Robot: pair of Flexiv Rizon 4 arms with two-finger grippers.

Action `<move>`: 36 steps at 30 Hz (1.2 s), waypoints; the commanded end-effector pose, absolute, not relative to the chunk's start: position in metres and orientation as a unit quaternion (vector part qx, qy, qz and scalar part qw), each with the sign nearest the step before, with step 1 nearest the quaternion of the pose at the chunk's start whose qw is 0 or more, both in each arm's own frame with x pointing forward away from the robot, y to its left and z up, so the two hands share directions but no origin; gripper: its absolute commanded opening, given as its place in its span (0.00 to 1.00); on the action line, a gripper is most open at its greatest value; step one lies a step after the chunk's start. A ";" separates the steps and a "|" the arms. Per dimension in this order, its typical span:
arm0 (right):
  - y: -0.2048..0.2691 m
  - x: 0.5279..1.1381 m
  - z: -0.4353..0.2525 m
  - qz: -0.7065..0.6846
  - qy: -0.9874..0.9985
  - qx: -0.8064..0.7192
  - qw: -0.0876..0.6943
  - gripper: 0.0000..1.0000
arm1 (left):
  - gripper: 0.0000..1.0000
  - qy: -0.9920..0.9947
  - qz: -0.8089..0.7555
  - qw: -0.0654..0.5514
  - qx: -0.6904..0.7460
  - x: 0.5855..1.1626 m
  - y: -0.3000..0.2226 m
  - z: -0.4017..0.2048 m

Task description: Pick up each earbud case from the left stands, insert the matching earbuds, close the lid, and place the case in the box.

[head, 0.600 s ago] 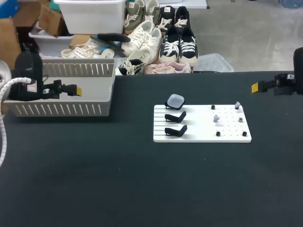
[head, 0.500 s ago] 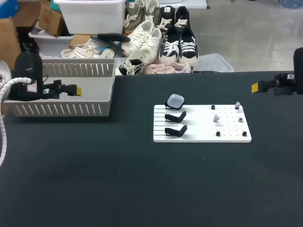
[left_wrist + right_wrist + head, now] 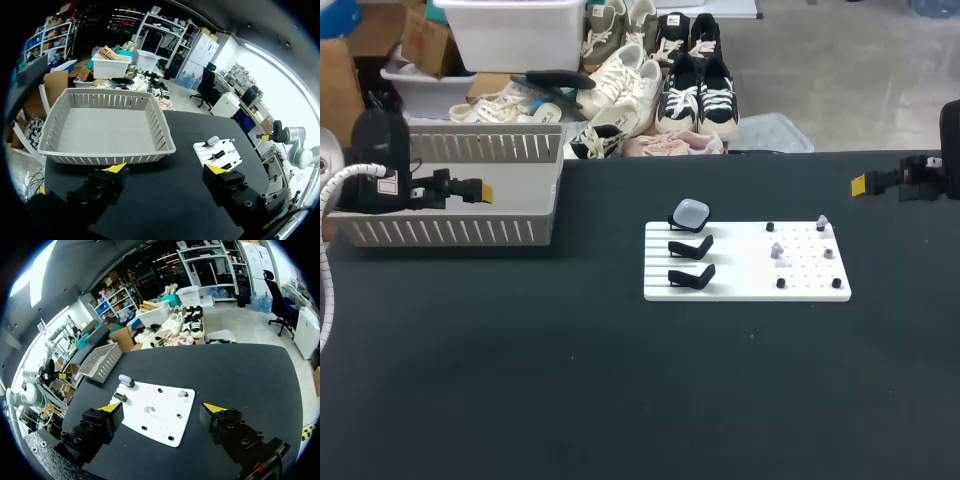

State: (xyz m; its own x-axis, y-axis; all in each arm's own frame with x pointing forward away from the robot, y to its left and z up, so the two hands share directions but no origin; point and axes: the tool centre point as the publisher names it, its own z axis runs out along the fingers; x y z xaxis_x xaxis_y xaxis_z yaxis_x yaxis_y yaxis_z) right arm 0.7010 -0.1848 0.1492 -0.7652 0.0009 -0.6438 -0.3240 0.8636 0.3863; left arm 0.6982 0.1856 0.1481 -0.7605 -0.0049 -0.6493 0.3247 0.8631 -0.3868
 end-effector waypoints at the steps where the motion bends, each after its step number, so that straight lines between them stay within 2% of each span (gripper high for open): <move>1: -0.185 0.701 0.149 0.246 0.907 -0.090 0.331 1.00 | 1.00 0.907 -0.244 0.332 0.088 0.699 0.185 0.149; 18: -0.185 0.701 0.149 0.246 0.907 -0.090 0.331 1.00 | 1.00 0.907 -0.244 0.332 0.088 0.699 0.185 0.149; 21: -0.185 0.701 0.149 0.246 0.907 -0.090 0.331 1.00 | 1.00 0.897 -0.259 0.337 0.122 0.705 0.174 0.151; 26: -0.185 0.701 0.149 0.246 0.907 -0.090 0.331 1.00 | 1.00 0.864 -0.248 0.392 0.194 0.723 0.156 0.168; 32: -0.185 0.701 0.149 0.246 0.907 -0.090 0.331 1.00 | 1.00 0.813 -0.256 0.427 0.301 0.745 0.128 0.186; 36: -0.185 0.701 0.149 0.246 0.907 -0.090 0.331 1.00 | 1.00 0.784 -0.291 0.417 0.355 0.755 0.112 0.194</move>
State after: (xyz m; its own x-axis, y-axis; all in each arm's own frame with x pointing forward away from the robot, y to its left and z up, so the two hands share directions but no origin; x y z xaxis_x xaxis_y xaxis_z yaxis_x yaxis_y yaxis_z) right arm 0.7010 -0.1848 0.1492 -0.7651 0.0008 -0.6439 -0.3240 0.8637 0.3861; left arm 0.7412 0.1180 0.1970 -0.4729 0.2979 -0.8292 0.6779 0.7242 -0.1265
